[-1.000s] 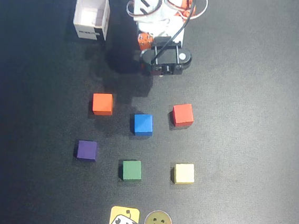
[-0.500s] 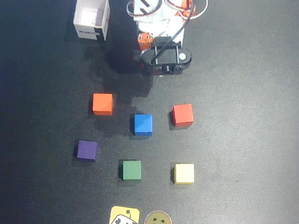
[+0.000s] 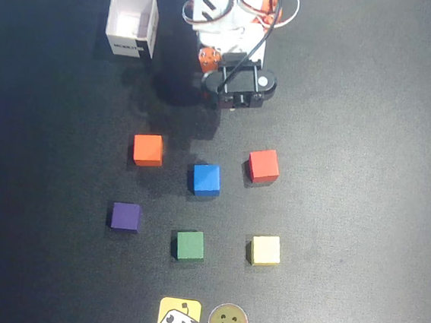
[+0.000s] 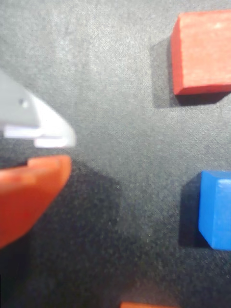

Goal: Put the red cube on top of the purple cube.

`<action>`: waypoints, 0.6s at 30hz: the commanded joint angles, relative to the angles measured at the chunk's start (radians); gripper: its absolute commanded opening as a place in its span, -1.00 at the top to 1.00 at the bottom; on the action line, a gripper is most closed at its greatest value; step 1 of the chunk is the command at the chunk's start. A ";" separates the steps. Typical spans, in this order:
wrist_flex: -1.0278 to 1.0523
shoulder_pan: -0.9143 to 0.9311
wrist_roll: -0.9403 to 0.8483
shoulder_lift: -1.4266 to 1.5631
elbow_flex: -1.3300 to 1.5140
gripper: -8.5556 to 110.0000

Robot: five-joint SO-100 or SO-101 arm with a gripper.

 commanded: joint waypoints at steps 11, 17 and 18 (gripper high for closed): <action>0.002 0.000 0.000 0.011 -0.006 0.85; 0.002 0.051 0.002 0.011 -0.006 0.85; 0.002 0.084 0.002 0.011 -0.006 0.85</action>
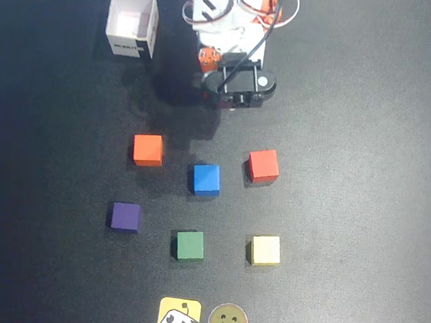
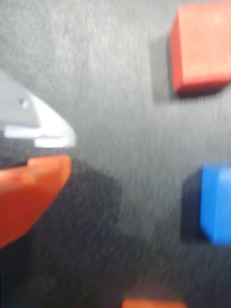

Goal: Put the red cube on top of the purple cube.

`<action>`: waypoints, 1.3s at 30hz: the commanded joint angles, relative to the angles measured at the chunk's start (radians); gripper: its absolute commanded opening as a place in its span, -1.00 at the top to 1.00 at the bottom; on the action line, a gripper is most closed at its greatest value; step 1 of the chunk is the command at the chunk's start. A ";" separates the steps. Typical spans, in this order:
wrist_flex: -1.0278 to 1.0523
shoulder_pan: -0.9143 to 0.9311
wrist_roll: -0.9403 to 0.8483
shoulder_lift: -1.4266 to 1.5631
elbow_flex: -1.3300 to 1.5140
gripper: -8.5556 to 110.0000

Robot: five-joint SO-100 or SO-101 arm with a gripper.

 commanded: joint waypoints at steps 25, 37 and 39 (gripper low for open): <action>-0.078 -0.106 0.152 0.008 -0.034 0.78; -0.229 -0.179 0.149 -0.586 -0.344 0.55; -0.255 -0.199 0.149 -0.684 -0.402 0.52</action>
